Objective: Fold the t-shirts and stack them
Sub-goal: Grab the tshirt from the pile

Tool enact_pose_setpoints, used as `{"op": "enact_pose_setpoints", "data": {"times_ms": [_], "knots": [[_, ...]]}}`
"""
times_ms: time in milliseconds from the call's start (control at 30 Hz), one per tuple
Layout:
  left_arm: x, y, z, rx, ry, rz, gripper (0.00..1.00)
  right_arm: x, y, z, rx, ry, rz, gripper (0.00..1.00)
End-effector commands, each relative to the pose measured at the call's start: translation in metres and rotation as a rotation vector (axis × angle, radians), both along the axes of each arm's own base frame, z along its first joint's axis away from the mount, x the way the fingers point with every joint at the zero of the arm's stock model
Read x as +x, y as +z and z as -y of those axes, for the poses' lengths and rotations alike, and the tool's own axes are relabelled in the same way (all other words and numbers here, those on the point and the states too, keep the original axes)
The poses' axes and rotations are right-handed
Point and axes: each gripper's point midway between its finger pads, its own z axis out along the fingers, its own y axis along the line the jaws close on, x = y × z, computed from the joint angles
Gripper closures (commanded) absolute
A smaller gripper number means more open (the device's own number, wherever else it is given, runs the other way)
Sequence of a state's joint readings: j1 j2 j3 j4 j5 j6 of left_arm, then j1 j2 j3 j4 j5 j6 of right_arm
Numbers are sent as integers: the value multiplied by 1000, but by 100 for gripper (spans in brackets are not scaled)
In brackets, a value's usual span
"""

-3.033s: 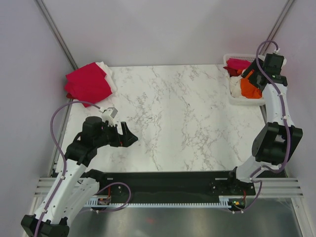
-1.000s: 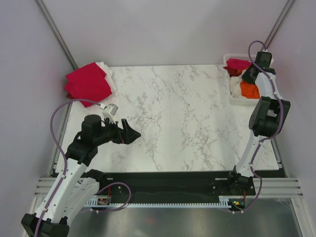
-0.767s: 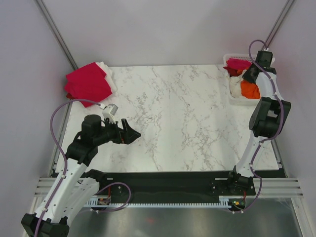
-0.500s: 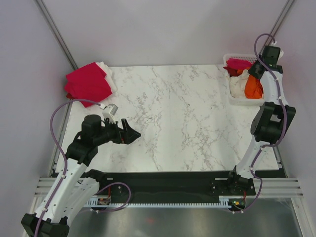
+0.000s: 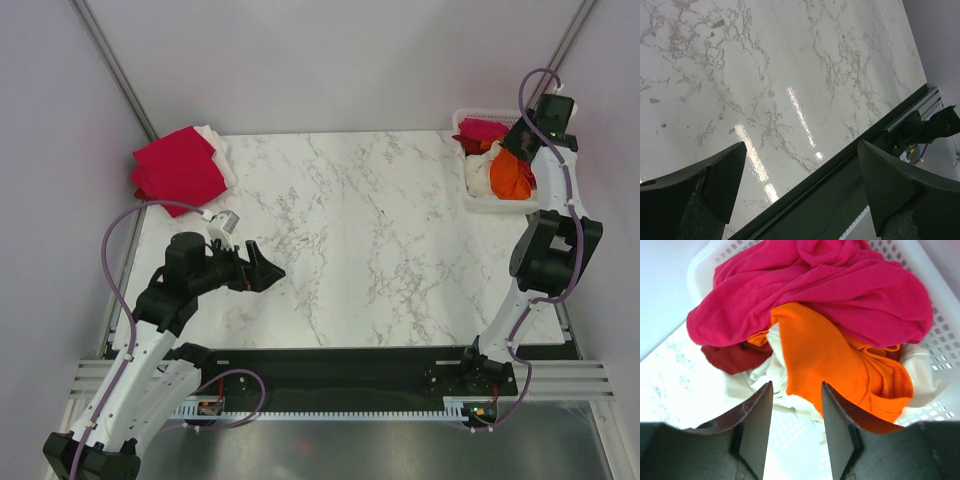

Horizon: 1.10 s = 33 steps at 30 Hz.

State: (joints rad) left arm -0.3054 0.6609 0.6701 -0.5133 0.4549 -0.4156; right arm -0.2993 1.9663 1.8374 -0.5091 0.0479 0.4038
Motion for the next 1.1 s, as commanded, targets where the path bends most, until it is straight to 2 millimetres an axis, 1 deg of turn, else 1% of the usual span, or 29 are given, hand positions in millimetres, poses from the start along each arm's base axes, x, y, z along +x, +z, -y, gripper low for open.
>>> {"op": "enact_pose_setpoints", "data": {"times_ms": [0, 167, 200, 267, 300, 433, 533, 600, 733, 967, 1033, 1067], "knots": [[2, 9, 5, -39, -8, 21, 0, 10, 4, -14, -8, 63, 27, 47], [2, 9, 5, -37, -6, 20, 0, 15, -13, -17, 6, 68, 0, 47], [2, 9, 5, -37, -6, 20, 0, 17, -19, -18, 10, 72, -10, 47], [3, 8, 5, -38, -5, 17, 0, 20, -22, -21, 10, 76, -15, 50], [3, 9, 5, -37, -6, 20, 0, 20, -27, -19, 10, 70, -30, 51], [3, 8, 5, -37, -5, 14, 0, 20, -31, -15, -3, 51, -42, 57], [3, 7, 5, -35, -3, 10, 0, 19, -32, -11, -16, 35, -47, 67], [3, 7, 5, -35, -4, 12, 0, 18, -32, -11, -21, 31, -51, 72], [4, 6, 5, -33, -2, 6, 0, 16, -31, -8, -26, 20, -51, 73], [3, 6, 5, -35, -3, 8, 0, 13, -27, -4, -37, 7, -48, 78], [3, 5, 5, -33, -1, 5, 0, 12, -29, -3, -38, 5, -52, 84], [3, 5, 5, -33, -1, 4, 0, 12, -29, -3, -33, 10, -50, 90]]}}
